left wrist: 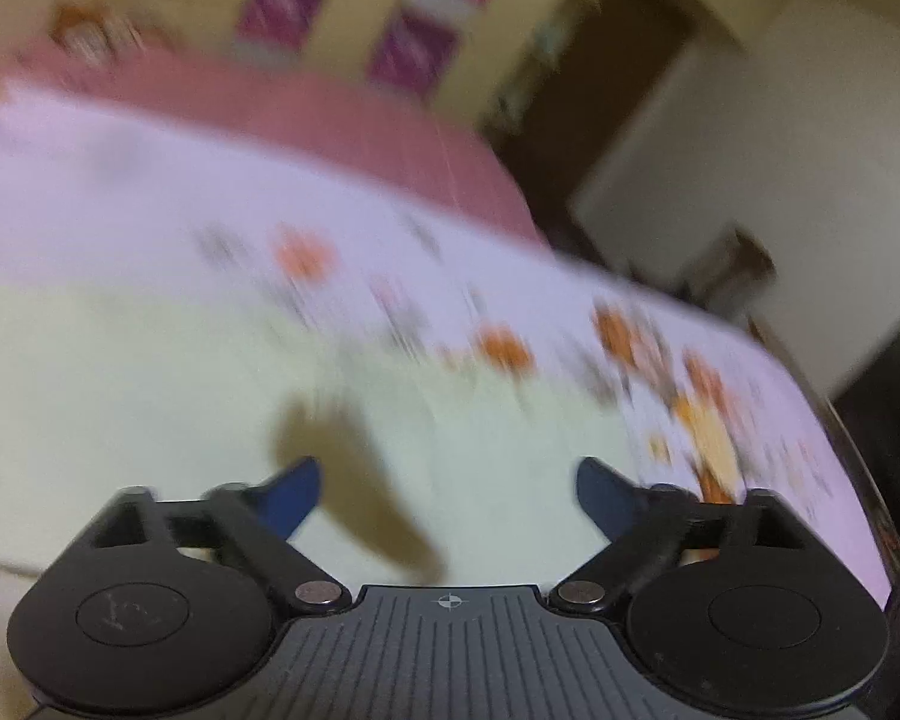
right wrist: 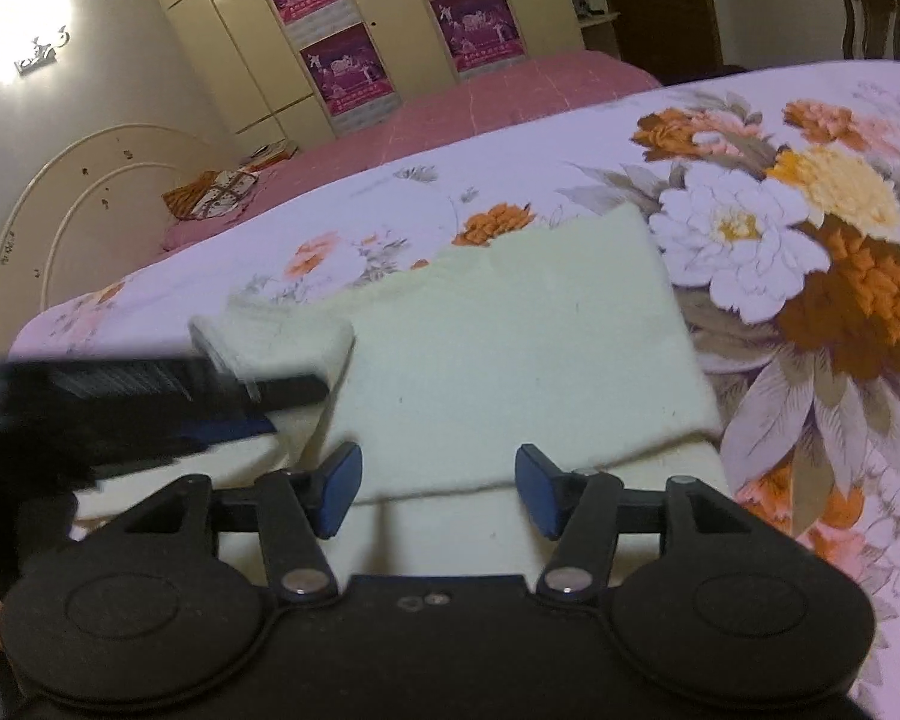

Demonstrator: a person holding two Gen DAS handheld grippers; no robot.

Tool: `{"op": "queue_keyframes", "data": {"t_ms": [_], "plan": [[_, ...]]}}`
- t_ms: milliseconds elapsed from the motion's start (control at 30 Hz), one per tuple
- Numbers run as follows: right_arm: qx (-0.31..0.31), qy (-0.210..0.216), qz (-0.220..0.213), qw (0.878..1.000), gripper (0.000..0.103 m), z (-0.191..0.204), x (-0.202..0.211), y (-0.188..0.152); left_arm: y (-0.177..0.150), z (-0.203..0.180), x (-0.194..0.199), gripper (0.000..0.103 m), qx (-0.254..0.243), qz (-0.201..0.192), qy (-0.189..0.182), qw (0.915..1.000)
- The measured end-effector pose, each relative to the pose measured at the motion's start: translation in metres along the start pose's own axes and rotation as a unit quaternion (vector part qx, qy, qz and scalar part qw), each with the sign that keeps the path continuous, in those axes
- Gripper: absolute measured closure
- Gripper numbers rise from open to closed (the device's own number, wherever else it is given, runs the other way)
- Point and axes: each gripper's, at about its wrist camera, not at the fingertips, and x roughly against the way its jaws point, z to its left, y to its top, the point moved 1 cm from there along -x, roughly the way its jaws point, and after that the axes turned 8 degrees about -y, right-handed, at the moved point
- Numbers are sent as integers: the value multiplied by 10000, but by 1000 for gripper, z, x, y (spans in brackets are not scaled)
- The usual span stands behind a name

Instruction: Fold small clothes

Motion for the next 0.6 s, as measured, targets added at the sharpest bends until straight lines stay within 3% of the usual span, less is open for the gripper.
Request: {"op": "queue_keyframes", "data": {"t_ms": [67,133,233,333,500,567,600], "plan": [[81,153,-30,9998,39,8,0,1,6,15,20,11,63,-95,210,9997],[228,274,-13,9994,34,19,-3,3,11,37,41,11,81,-240,670,9974],[605,378,76,9974,33,46,-16,3,5,73,69,11,12,-369,1491,9881],[1155,234,25,9930,36,75,-28,-1,-6,104,87,11,152,-276,1918,9809],[1602,-301,-165,9865,64,99,-50,-1,-33,124,98,11,-79,-92,2197,9755],[1460,-199,-158,9890,90,96,-52,5,-37,119,83,11,-184,-7,2193,9755],[1257,-97,-186,9918,93,90,-50,10,-39,118,79,11,-224,10,2184,9756]]}}
